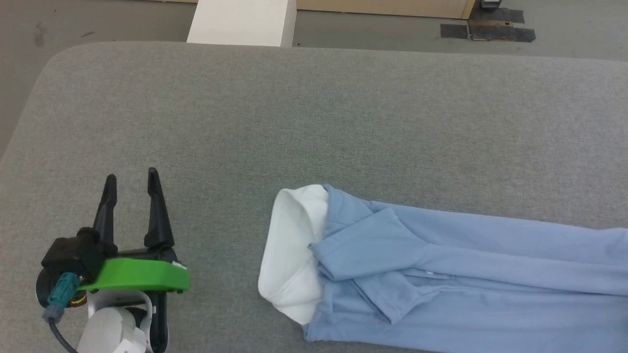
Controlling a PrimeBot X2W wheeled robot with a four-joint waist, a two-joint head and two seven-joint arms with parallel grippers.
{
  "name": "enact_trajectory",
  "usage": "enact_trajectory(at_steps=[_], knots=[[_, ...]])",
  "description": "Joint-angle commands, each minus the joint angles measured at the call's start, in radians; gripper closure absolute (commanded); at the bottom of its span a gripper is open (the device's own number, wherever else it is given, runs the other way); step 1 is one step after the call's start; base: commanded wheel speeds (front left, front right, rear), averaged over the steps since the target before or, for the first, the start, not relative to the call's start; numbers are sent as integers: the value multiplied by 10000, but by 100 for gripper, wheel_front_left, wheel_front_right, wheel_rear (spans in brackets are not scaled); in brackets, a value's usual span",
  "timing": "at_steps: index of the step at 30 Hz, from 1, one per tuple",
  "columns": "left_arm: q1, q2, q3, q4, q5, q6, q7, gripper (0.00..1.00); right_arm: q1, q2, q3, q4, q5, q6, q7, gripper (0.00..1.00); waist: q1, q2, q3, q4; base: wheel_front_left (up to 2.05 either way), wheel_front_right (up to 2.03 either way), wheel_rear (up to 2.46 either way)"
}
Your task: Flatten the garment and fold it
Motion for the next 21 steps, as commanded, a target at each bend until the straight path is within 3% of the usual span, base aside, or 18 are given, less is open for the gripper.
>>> enact_trajectory(at_steps=[1,5,11,16,21], knots=[[108,-59,54,36,79,-100,-47,0,-206,-57,-21,90,-183,-21,-41,100,1,-1,-27,-17,0,0,0],[175,-161,119,150,177,-209,-47,0,-155,-239,527,-125,-307,-21,413,100,1,-1,-202,-67,0,0,0],[341,-262,266,214,325,-318,-47,0,517,-794,2005,-2282,514,-21,1816,100,1,-1,-576,-154,0,0,0],[543,-408,370,239,403,-375,-47,0,1142,-775,2977,-4804,1415,-21,3182,100,1,-1,-824,-207,0,0,0],[637,-535,405,228,449,-473,-47,0,1070,-358,3990,-5814,1798,-21,3392,100,1,-1,-899,-82,0,0,0]])
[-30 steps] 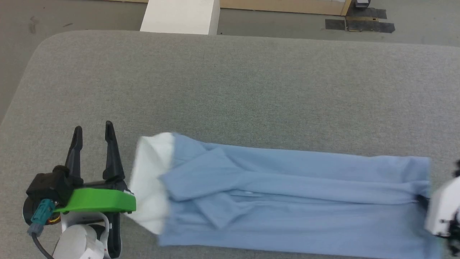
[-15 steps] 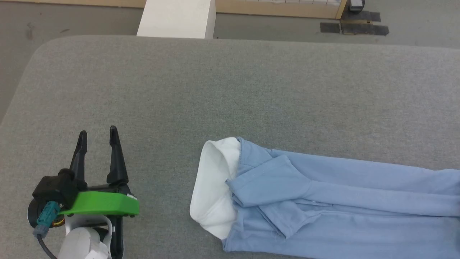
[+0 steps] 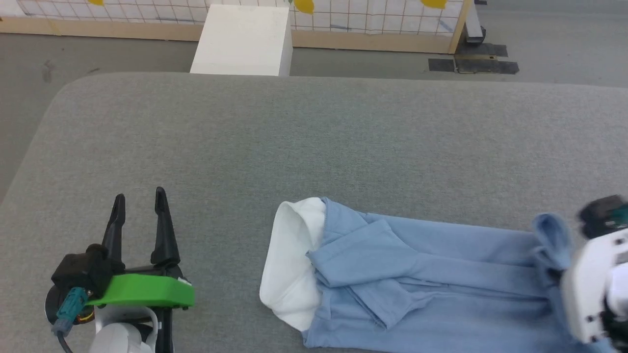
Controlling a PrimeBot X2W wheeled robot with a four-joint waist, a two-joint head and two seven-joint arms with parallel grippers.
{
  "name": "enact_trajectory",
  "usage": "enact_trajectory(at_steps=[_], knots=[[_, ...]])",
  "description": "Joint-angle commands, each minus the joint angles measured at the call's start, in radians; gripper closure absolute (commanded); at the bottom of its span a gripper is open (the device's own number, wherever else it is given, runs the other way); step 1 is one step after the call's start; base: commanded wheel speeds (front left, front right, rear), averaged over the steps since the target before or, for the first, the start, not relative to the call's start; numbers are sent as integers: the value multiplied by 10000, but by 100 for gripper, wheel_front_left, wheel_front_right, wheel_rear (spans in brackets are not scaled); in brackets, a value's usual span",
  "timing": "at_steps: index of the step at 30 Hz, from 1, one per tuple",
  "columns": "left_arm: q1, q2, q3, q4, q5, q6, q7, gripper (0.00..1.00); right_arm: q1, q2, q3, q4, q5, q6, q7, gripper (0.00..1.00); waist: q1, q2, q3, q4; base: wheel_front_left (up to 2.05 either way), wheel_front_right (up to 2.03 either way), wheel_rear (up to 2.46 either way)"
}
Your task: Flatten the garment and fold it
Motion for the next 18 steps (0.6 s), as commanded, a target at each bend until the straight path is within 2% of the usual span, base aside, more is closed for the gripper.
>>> enact_trajectory(at_steps=[1,7,18], knots=[[178,-49,76,-29,142,-64,-47,0,-108,159,288,-99,79,-15,-33,100,0,-1,-4,93,0,0,0],[255,-94,203,-35,222,-140,-47,0,-766,896,1744,270,187,-15,-676,100,0,-1,-14,335,0,0,0],[318,-263,263,73,297,-232,-47,0,-2416,2421,3907,2203,331,-15,-1962,100,0,-1,135,731,0,0,0]])
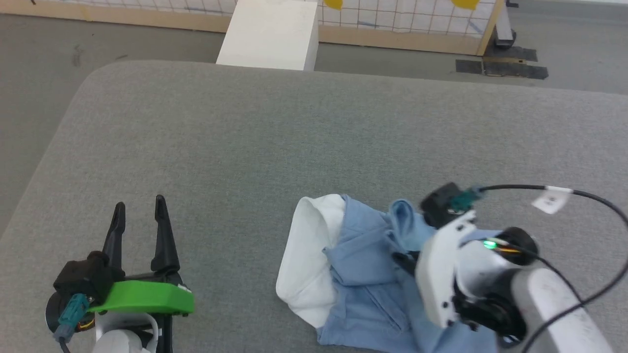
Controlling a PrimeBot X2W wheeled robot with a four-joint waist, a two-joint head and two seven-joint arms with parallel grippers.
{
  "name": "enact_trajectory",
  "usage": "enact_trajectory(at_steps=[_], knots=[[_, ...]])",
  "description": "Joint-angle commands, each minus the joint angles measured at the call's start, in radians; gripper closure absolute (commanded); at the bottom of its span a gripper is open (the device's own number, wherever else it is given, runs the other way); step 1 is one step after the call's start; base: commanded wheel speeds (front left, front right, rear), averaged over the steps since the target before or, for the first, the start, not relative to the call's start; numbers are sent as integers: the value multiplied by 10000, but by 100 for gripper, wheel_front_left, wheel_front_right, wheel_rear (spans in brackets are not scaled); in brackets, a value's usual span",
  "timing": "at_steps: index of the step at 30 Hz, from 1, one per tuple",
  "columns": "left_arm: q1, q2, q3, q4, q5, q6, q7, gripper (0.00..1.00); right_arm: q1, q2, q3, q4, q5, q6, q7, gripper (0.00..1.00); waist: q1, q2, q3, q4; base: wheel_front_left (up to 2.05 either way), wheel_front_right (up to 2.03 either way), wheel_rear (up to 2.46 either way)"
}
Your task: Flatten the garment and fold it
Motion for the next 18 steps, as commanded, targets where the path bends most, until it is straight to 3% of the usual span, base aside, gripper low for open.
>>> enact_trajectory(at_steps=[1,11,12,13,14,18], knots=[[86,-91,20,-4,93,-65,-47,0,-279,158,156,233,38,-15,-168,100,0,0,92,129,0,0,0],[-60,-270,68,98,143,-181,-47,0,-1037,912,842,2567,-279,-15,-1132,100,0,0,378,447,0,0,0],[-68,-290,66,114,150,-199,-47,0,-1078,967,927,2784,-314,-15,-1250,83,0,0,389,476,0,0,0],[-75,-306,67,125,155,-213,-47,0,-1108,1010,1015,2933,-317,-15,-1313,53,0,0,399,495,0,0,0],[-81,-324,69,144,162,-227,-47,0,-1150,1084,1106,3057,-263,-15,-1403,0,0,0,406,511,0,0,0],[-78,-368,118,199,195,-265,-47,0,-1411,1347,1587,3009,357,-15,-1674,0,0,0,381,497,0,0,0]])
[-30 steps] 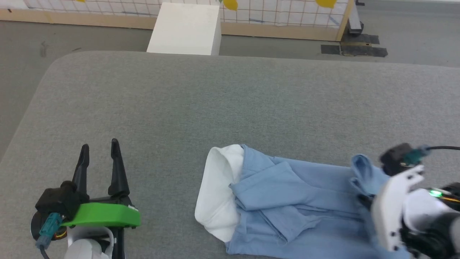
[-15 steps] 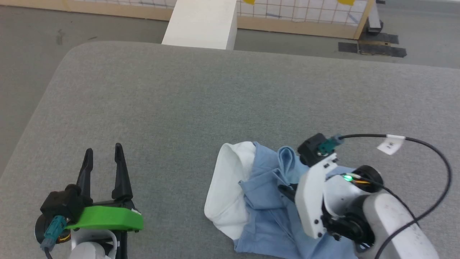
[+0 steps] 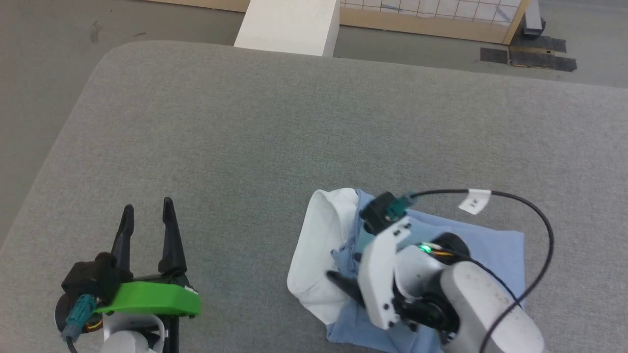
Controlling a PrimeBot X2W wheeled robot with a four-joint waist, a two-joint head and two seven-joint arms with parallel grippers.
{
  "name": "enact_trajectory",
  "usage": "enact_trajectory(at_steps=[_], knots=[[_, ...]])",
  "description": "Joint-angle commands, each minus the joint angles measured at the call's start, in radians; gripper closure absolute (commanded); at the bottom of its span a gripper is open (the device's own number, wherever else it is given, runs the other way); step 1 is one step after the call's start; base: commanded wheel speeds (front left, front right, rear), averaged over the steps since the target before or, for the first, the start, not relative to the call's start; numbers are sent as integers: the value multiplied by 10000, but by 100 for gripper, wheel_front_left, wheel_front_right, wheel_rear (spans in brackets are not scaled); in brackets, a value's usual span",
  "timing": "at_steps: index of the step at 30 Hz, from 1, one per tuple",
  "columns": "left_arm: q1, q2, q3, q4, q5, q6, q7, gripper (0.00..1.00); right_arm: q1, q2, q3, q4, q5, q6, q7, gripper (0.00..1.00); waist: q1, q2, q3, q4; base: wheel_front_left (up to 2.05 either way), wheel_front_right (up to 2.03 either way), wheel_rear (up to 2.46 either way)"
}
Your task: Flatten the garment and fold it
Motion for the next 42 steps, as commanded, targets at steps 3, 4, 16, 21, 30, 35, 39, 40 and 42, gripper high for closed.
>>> enact_trajectory(at_steps=[3,4,16,21,30,35,39,40,42], knots=[[-38,-76,109,56,90,-99,-47,0,-483,157,322,-282,495,-15,-399,0,0,0,-103,-102,0,0,0],[-28,-76,139,65,100,-109,-47,0,-576,179,379,-394,679,-15,-569,0,0,0,-145,-149,0,0,0],[236,-52,333,-101,370,-163,-47,0,-121,-694,-1671,-2080,-195,-15,-2210,0,0,0,-633,-1030,0,0,0],[343,-63,305,-123,464,-186,-47,0,1256,-1116,-3663,-2732,-1040,-15,-2228,0,0,0,-655,-1301,0,0,0],[458,-78,309,-115,492,-216,-47,0,3160,-1252,-4698,-2310,-2053,-15,-1526,0,0,0,-563,-1398,0,0,0],[321,-62,270,-111,517,-239,-47,0,3230,-1031,-4478,-1402,-2353,-15,-1434,0,0,0,-384,-1269,0,0,0],[226,-41,238,-75,524,-245,-47,0,2971,-856,-4054,-744,-2318,-15,-1443,0,0,0,-275,-1171,0,0,0],[214,-40,232,-67,524,-240,-47,0,2908,-844,-3931,-581,-2297,-15,-1410,0,0,0,-257,-1149,0,0,0],[206,-39,220,-52,524,-231,-47,0,2798,-835,-3777,-354,-2238,-15,-1396,0,0,0,-230,-1116,0,0,0]])
